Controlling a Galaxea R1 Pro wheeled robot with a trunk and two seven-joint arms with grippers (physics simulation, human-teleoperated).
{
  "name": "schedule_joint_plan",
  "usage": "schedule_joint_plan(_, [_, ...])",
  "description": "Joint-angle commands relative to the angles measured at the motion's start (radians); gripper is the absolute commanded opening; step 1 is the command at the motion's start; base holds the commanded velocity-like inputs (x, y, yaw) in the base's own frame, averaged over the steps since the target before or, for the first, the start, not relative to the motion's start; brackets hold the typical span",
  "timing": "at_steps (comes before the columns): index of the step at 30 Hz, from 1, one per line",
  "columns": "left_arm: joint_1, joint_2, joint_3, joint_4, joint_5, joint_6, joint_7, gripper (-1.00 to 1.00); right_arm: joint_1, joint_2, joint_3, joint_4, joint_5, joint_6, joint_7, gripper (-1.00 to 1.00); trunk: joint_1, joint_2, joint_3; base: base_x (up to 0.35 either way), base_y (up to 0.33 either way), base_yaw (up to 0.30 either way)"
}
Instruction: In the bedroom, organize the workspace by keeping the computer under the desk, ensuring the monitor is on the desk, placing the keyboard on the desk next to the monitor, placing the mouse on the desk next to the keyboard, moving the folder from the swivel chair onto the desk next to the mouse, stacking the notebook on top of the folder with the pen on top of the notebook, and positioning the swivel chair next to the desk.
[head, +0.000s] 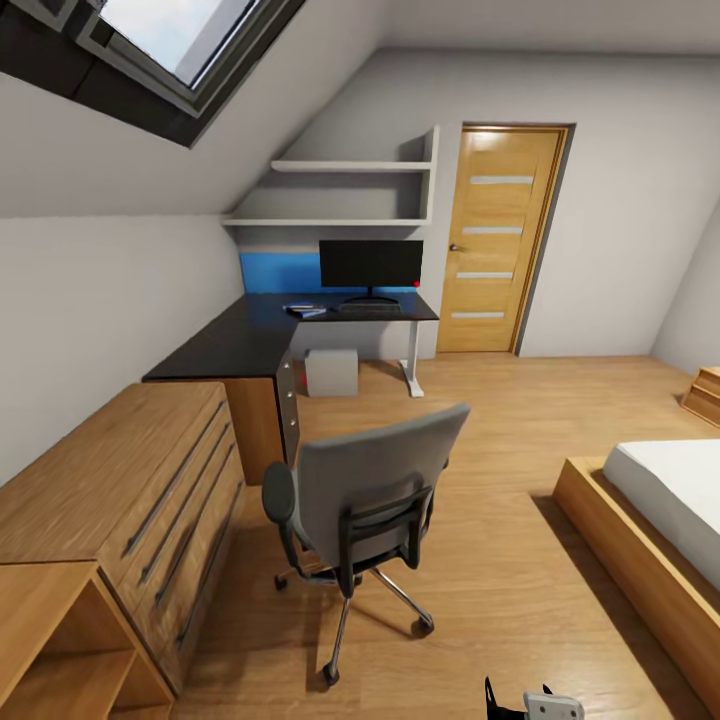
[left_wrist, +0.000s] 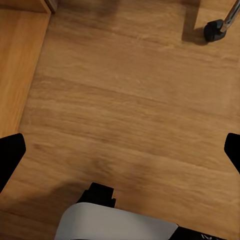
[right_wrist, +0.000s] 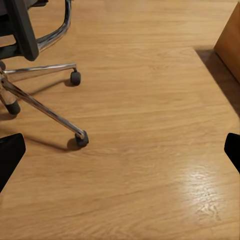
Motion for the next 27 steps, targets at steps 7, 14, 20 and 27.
schedule_joint_plan(7, [-0.001,0.000,-0.009,0.000,0.005,-0.002,0.006,1.00,-0.001,0.000,0.009,0.002,-0.010,-0.004,0.000,1.00,0.027,-0.050,-0.023,0.000,0.000,0.000])
schedule_joint_plan(14, [-0.001,0.000,-0.009,0.000,0.005,-0.002,0.005,1.00,-0.001,0.000,0.009,0.002,-0.010,-0.004,0.000,1.00,0.054,-0.099,-0.045,0.000,0.000,0.000])
schedule_joint_plan(20, [-0.001,0.000,-0.009,0.000,0.005,-0.002,0.006,1.00,-0.001,0.000,0.009,0.002,-0.010,-0.004,0.000,1.00,0.077,-0.141,-0.064,0.000,0.000,0.000])
schedule_joint_plan(27, [-0.001,-0.001,-0.009,0.000,0.005,-0.005,0.007,1.00,-0.001,0.000,0.009,0.001,-0.010,-0.004,-0.003,1.00,0.104,-0.190,-0.086,0.000,0.000,0.000])
